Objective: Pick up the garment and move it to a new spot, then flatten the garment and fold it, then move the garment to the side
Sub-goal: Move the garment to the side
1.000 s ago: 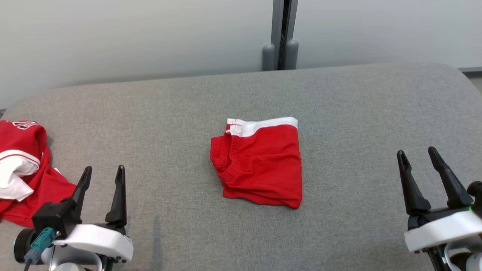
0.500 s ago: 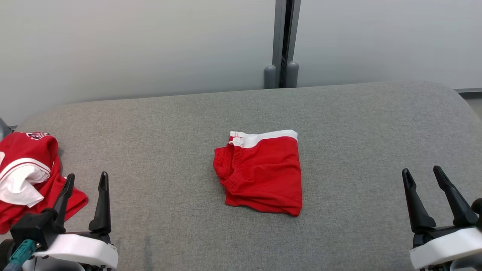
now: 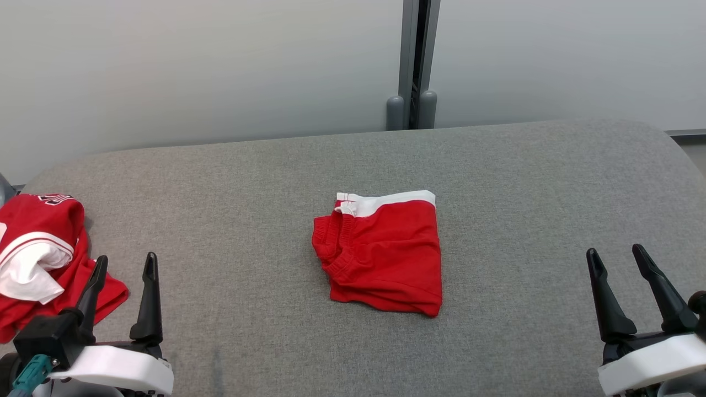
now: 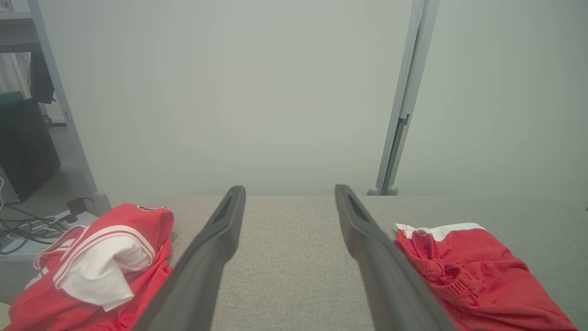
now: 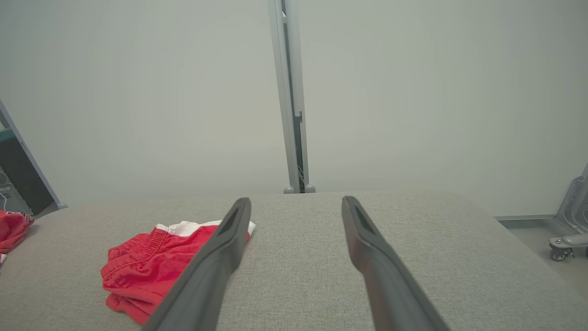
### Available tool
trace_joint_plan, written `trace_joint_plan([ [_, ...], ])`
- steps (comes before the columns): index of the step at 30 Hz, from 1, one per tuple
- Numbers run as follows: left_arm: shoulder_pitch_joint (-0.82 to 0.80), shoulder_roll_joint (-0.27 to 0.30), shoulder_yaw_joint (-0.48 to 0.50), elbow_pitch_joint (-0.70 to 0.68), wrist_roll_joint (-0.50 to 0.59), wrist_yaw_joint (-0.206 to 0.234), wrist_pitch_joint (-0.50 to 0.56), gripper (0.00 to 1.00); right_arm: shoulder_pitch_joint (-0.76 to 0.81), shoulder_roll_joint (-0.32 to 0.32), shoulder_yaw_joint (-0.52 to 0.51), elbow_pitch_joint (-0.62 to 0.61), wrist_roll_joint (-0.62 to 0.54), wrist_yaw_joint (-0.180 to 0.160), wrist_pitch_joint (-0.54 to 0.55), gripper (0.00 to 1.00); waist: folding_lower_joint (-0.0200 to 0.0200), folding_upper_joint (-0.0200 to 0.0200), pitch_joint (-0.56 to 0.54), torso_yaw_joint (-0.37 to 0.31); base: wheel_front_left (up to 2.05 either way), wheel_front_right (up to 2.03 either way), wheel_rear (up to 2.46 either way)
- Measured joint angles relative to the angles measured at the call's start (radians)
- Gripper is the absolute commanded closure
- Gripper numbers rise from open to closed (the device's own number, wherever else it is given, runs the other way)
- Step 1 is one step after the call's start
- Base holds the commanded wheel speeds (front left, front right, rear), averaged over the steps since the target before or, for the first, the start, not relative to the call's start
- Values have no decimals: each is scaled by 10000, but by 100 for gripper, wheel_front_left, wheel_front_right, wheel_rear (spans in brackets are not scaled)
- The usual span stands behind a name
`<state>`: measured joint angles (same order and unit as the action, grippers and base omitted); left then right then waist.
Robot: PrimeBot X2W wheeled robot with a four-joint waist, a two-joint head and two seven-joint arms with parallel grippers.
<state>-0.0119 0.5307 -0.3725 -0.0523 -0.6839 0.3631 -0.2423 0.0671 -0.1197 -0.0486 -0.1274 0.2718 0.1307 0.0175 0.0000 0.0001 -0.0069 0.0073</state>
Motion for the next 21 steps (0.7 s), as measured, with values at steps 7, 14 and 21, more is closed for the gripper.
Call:
trace_joint_plan([
  [7,7,-4,-29,-46,2,82,42,0,-3,0,10,-2,4,0,12,0,0,0,2,31,0,0,0],
  [14,30,-4,-33,-107,2,115,42,0,-6,-6,4,6,15,0,38,0,0,0,-13,103,0,0,0],
  [21,28,-4,-59,-165,2,165,42,0,-14,-27,-25,15,27,0,94,0,0,0,15,218,0,0,0],
])
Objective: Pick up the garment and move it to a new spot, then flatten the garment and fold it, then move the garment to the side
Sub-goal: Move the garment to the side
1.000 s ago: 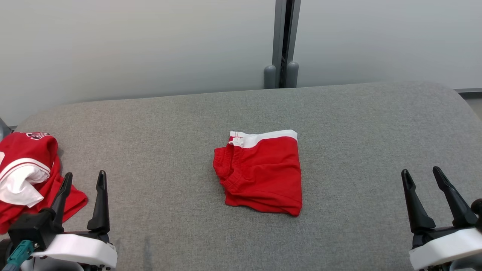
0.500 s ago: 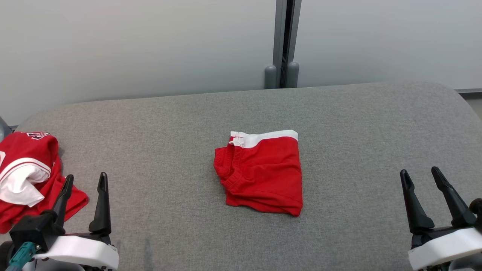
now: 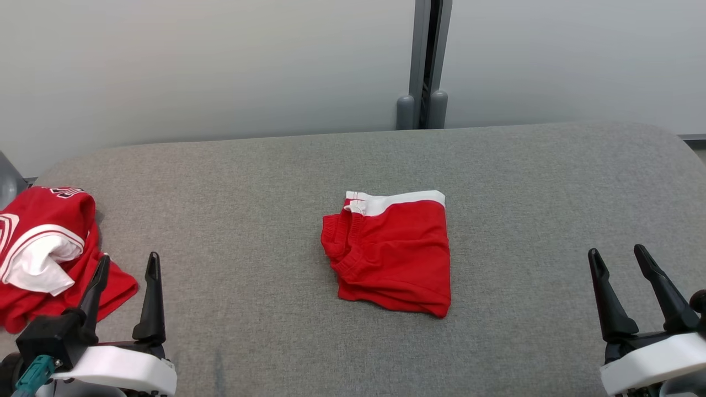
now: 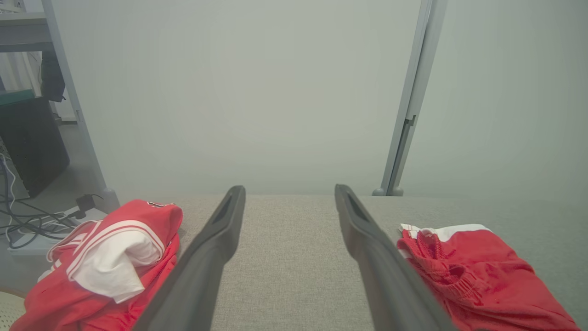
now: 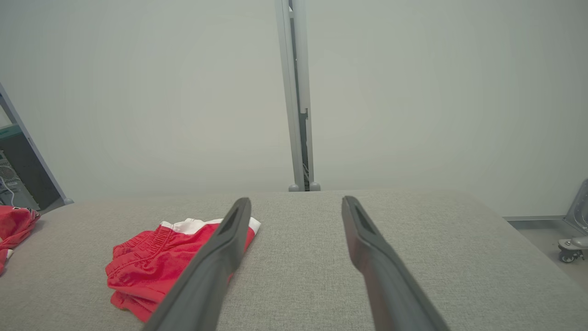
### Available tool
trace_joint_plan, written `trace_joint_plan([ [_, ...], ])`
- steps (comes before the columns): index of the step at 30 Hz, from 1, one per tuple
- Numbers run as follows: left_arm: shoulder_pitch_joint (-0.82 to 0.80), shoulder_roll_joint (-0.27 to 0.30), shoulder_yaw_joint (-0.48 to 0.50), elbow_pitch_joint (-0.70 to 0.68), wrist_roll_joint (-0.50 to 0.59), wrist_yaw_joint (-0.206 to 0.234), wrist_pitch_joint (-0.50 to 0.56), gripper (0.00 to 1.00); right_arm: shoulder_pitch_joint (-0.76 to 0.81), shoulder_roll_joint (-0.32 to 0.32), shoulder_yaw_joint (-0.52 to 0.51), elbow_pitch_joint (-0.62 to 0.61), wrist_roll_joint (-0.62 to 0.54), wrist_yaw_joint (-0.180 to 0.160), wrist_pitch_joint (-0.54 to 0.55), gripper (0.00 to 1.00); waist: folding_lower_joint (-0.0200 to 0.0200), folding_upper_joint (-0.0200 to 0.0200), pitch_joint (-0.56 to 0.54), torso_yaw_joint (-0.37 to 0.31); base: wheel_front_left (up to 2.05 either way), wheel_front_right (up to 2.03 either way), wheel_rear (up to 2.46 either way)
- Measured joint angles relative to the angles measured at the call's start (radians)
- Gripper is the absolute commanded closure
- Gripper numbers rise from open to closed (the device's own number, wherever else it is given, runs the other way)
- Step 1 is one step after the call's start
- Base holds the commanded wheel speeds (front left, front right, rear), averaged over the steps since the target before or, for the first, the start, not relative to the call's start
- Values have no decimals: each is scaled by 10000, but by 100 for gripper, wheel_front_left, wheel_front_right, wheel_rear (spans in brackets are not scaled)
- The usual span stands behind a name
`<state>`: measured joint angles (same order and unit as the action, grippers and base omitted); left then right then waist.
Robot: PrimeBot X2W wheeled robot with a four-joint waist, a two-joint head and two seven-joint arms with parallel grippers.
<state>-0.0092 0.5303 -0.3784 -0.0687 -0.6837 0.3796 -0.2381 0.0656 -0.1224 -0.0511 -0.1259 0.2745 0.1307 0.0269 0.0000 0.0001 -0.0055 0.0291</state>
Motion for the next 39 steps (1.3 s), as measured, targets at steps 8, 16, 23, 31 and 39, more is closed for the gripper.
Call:
trace_joint_plan([
  [8,-468,-48,-104,-128,153,-180,-17,0,-307,-81,-31,453,205,0,159,0,0,0,266,527,0,0,0],
  [16,-1421,-476,-77,-88,445,-591,-151,0,-1267,-301,209,1772,366,0,259,0,0,0,1120,1477,0,0,0],
  [23,-2124,-1120,142,219,775,-1160,-209,0,-2092,-518,437,3496,533,0,198,0,0,0,1972,2441,0,0,0],
  [31,-2354,-1889,702,477,1377,-1841,-219,0,-3012,-579,1062,5352,813,0,-44,0,0,0,2606,3216,0,0,0],
  [39,-2358,-2284,1183,708,1852,-2295,-219,0,-3688,-709,1638,6065,1304,4,307,100,0,0,2669,3219,0,0,0],
])
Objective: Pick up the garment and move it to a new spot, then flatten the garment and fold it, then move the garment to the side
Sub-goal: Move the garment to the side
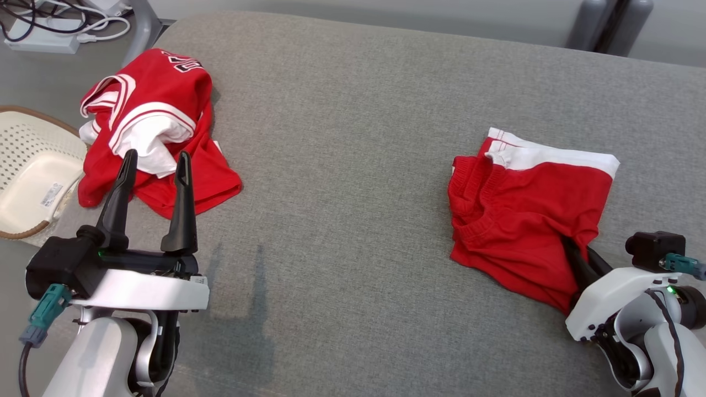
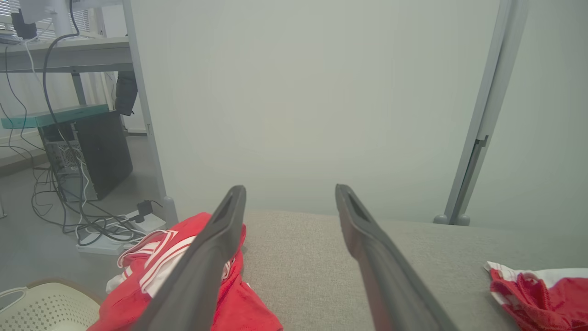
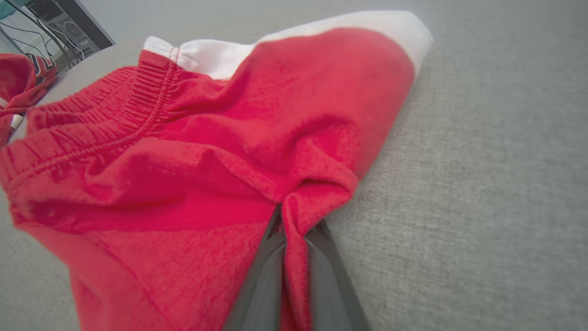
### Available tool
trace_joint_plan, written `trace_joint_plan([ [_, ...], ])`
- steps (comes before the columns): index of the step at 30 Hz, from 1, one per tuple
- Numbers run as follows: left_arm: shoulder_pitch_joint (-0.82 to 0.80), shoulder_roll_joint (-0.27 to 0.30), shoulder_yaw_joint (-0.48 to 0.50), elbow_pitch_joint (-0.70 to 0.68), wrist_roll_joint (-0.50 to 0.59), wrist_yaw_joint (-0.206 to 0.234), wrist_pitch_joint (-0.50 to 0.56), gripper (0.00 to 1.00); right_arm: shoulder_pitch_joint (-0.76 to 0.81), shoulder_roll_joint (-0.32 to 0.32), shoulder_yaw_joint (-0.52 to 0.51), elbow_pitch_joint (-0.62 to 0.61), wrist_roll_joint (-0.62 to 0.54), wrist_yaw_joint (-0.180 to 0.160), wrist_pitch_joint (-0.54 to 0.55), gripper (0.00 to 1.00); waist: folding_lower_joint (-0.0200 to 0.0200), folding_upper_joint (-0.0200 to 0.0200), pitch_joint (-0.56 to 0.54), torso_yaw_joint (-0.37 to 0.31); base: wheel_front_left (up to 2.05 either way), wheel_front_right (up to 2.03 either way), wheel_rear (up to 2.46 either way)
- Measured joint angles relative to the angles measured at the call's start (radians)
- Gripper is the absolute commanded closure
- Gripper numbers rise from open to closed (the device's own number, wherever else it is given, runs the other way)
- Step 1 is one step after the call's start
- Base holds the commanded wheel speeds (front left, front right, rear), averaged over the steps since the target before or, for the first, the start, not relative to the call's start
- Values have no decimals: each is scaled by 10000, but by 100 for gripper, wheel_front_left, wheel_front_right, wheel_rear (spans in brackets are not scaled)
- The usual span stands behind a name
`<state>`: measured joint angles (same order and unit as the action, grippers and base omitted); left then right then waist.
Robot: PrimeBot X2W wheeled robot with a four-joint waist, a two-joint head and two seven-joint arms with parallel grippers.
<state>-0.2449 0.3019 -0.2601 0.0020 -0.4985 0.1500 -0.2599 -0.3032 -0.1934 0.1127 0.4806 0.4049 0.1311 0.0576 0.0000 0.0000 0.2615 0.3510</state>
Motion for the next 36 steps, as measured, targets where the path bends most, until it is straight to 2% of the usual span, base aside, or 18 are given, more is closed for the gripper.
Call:
trace_joint_plan([
  [8,47,-203,437,-25,339,-267,-2,0,8,-545,633,-351,-81,0,-10,100,0,0,-32,-577,0,0,0],
  [17,162,-207,713,-355,596,-347,-4,0,-457,-1793,1659,-1041,-272,0,232,100,0,0,228,-1903,0,0,0],
  [20,113,25,702,-600,704,-357,52,0,-988,-2295,1954,-1028,-303,-2,209,100,0,0,444,-2681,0,0,0],
  [29,-559,681,600,-1453,1053,-437,825,0,-2362,-3124,2027,-412,-382,0,-502,100,0,0,1194,-4436,0,0,0],
  [36,-1107,986,454,-1979,1287,-527,1335,0,-3336,-3887,2197,433,-556,0,-1007,100,0,0,2030,-5216,0,0,0],
])
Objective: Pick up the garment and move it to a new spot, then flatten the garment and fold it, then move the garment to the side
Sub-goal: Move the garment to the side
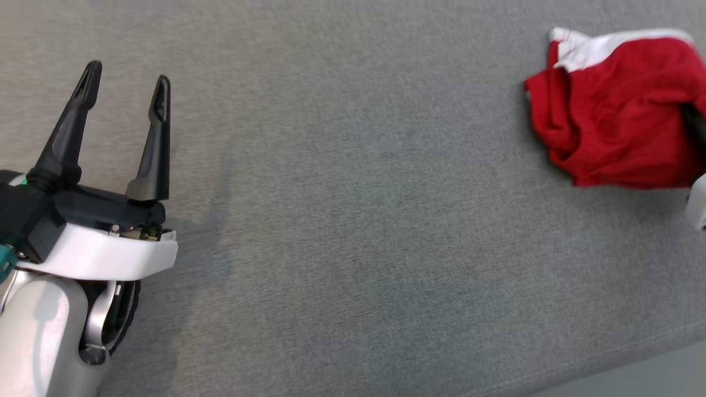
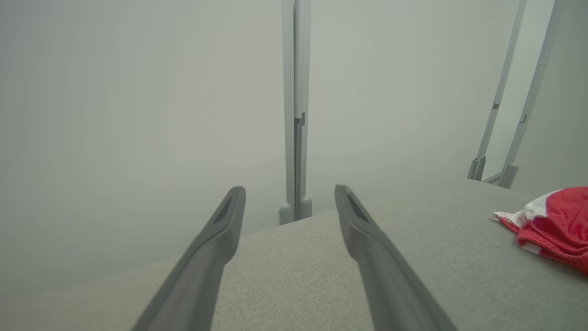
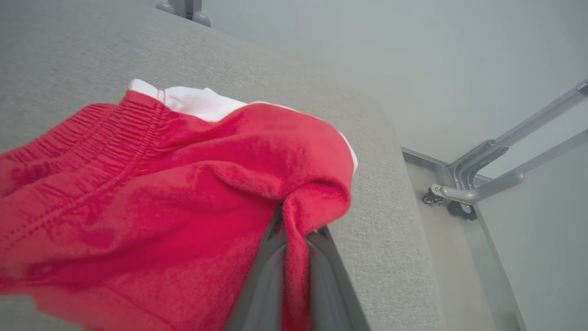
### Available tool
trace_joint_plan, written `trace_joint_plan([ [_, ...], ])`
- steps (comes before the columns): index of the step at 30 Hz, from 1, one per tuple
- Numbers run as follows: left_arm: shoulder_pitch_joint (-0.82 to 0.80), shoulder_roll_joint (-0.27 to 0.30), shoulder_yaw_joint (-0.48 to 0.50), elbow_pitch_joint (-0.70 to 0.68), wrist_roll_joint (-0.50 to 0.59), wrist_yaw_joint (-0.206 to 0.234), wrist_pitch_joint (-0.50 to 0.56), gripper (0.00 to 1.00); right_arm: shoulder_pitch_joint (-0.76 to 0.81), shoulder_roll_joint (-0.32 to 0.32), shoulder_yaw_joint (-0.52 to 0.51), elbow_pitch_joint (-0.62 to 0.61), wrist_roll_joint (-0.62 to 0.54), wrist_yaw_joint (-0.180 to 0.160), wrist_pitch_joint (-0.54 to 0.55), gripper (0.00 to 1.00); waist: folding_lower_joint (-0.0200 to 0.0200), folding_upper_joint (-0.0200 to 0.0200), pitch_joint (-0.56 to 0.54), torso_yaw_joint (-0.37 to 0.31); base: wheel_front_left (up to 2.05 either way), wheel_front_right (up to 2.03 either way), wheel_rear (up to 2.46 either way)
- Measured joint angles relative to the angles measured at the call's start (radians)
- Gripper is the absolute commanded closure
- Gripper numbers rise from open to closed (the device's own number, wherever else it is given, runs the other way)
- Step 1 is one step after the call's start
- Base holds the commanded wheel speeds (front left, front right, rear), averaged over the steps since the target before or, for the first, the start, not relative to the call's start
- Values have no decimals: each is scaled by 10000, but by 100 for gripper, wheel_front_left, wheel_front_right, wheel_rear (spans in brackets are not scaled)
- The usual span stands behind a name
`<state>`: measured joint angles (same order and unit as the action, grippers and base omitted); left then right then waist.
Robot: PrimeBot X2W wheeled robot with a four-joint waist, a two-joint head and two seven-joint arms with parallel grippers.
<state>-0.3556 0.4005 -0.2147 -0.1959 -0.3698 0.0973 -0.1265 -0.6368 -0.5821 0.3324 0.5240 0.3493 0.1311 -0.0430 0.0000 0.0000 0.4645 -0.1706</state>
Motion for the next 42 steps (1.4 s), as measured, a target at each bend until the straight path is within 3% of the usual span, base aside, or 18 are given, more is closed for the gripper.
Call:
trace_joint_plan([
  [10,-455,232,-136,-359,165,-29,385,0,-1343,-569,368,1595,-165,0,-533,99,0,0,1112,-702,0,0,0],
  [12,-516,242,-155,-374,167,-40,397,0,-1561,-587,332,1954,-261,0,-654,82,0,0,1210,-723,0,0,0],
  [13,-544,253,-157,-389,167,-40,399,0,-1659,-587,286,2115,-378,0,-765,57,0,0,1252,-716,0,0,0],
  [14,-576,255,-159,-389,167,-40,428,0,-1770,-594,234,2295,-479,0,-907,43,0,0,1287,-699,0,0,0],
  [15,-598,255,-161,-389,165,-40,426,0,-1895,-587,119,2454,-562,0,-1089,7,0,0,1317,-678,0,0,0],
  [16,-609,257,-165,-387,165,-40,424,0,-2042,-550,-25,2637,-631,0,-1256,0,0,0,1342,-653,0,0,0],
  [24,-623,226,-146,-226,102,10,238,0,-2339,65,-688,4061,-840,0,-1634,0,0,0,1256,-478,0,0,0],
  [29,-390,165,-79,58,23,130,81,0,-2029,541,-1649,4079,-445,0,-2096,0,0,0,837,-443,0,0,0],
  [32,-67,107,50,265,-82,280,-33,0,-1441,966,-2255,3381,-353,0,-2176,0,0,0,447,-445,0,0,0],
  [42,1239,-228,337,909,-564,706,-439,0,1589,2614,-3977,-1049,-886,0,-2215,0,0,0,-1155,-213,0,0,0],
])
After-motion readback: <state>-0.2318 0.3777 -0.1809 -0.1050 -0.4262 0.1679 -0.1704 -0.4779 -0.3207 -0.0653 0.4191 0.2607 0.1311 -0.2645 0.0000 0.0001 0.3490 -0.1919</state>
